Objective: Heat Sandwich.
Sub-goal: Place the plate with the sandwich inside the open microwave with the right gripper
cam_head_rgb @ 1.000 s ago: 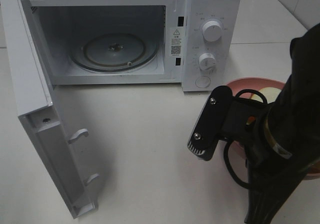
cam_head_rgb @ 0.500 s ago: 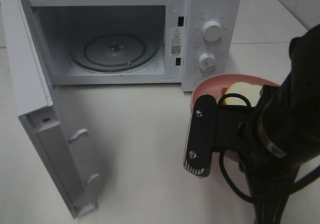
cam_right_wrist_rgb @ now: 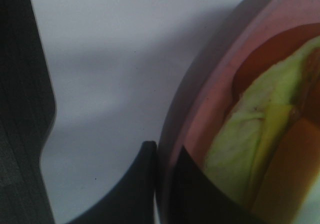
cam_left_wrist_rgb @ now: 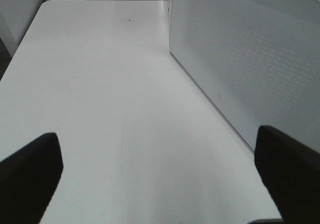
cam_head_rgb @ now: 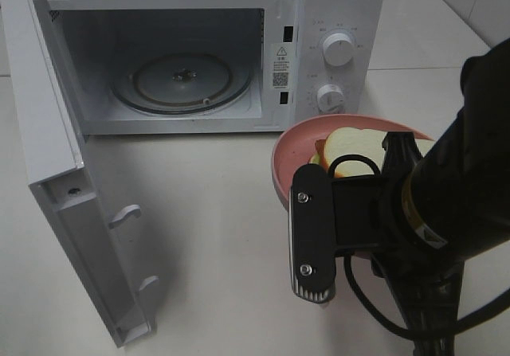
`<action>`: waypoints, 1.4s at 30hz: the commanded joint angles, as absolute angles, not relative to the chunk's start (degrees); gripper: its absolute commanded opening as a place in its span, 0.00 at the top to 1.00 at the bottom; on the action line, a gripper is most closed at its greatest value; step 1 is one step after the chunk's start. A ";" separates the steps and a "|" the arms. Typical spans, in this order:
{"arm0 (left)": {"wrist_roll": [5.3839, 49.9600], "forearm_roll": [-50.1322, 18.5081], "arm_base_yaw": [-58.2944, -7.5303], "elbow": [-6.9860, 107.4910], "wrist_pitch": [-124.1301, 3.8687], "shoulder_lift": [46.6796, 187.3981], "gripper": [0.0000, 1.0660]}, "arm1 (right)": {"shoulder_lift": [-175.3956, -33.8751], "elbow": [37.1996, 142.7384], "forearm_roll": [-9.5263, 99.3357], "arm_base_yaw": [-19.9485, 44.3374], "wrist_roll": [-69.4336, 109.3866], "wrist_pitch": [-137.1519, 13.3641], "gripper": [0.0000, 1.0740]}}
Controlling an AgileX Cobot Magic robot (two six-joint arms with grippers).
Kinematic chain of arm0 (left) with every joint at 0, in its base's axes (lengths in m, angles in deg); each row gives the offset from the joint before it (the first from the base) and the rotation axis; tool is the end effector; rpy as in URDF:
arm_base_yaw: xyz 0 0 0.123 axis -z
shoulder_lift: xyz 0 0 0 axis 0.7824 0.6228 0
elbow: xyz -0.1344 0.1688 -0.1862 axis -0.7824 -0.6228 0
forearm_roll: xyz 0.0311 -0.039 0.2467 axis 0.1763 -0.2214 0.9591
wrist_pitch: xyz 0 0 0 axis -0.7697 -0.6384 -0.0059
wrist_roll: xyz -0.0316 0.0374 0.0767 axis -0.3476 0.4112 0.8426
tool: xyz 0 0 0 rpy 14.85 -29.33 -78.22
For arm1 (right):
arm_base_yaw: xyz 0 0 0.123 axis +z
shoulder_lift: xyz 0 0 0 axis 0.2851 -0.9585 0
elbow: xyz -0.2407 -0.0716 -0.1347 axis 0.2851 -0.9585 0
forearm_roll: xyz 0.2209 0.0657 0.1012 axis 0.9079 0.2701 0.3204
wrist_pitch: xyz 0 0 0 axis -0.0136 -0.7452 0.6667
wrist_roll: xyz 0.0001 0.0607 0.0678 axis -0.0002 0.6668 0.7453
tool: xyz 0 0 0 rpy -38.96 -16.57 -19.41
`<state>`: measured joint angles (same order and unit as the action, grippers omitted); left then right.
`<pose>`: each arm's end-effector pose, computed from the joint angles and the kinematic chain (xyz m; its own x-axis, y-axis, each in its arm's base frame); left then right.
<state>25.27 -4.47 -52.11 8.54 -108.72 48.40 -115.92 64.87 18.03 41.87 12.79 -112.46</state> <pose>-0.0043 -0.0045 0.2783 -0.4380 -0.0095 -0.8989 0.0312 0.9992 -0.0258 0.1472 0.1823 0.2086 -0.0490 -0.9980 -0.0400 -0.9162 0.0609 -0.3960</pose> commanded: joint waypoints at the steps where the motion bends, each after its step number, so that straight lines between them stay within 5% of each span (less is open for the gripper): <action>1: 25.21 -4.93 -52.16 8.37 -108.32 46.85 0.06 | -115.41 64.59 16.31 42.16 9.86 -110.97 0.97; 31: 25.21 -4.93 -52.16 8.37 -108.32 46.85 0.06 | -115.41 64.59 14.82 41.99 -8.70 -102.72 0.98; 42: 25.21 -4.93 -52.16 8.37 -108.32 46.85 0.06 | -115.41 64.59 15.63 35.91 -21.31 -96.01 1.00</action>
<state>25.27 -4.47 -52.11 8.54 -108.72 48.40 -115.92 64.70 16.26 36.89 -18.44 -97.90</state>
